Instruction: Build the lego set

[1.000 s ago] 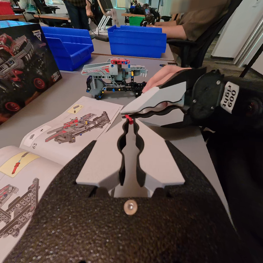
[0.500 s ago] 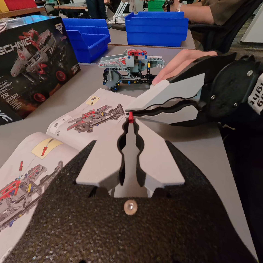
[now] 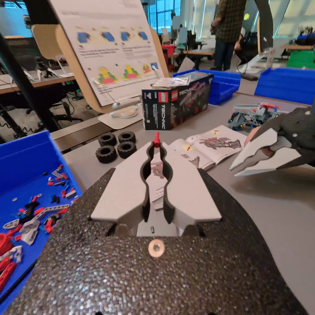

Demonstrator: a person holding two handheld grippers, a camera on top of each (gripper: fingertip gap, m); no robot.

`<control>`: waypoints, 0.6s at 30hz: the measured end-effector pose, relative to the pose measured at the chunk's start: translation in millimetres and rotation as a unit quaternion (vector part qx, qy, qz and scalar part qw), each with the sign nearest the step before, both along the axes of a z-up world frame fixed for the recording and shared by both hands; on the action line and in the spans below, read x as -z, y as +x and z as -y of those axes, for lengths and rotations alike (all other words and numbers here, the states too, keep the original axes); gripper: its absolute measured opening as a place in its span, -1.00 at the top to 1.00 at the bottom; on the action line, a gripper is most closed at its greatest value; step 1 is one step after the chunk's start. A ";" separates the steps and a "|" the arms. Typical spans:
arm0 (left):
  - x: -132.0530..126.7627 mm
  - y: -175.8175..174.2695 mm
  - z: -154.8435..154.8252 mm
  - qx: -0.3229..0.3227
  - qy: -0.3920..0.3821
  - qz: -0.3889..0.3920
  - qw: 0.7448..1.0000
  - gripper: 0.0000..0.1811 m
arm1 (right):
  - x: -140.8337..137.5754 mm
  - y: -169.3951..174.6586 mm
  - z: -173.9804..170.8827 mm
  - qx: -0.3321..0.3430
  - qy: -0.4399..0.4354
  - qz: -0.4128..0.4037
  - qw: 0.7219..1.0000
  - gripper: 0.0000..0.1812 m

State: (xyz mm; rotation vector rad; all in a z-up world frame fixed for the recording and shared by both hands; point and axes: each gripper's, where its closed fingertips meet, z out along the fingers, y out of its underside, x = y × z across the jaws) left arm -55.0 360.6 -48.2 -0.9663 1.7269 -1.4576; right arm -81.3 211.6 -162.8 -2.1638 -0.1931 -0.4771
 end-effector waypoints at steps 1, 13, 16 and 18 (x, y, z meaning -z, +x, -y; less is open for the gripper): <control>-3.0 -2.1 -6.1 -0.002 -0.010 0.005 1.000 0.96 | 1.9 -6.4 -5.3 -0.017 -0.003 -0.024 1.000 0.93; 12.2 2.4 4.4 0.025 0.006 -0.012 1.000 0.96 | 48.8 -11.7 -46.5 -0.065 -0.071 -0.175 0.980 0.78; 13.8 3.3 3.2 0.026 -0.002 -0.015 1.000 0.96 | 49.1 -15.3 -52.5 -0.076 -0.066 -0.175 0.979 0.83; 14.4 3.6 4.0 0.028 -0.004 -0.016 0.999 0.96 | 49.8 -19.0 -55.4 -0.087 -0.065 -0.179 0.978 0.96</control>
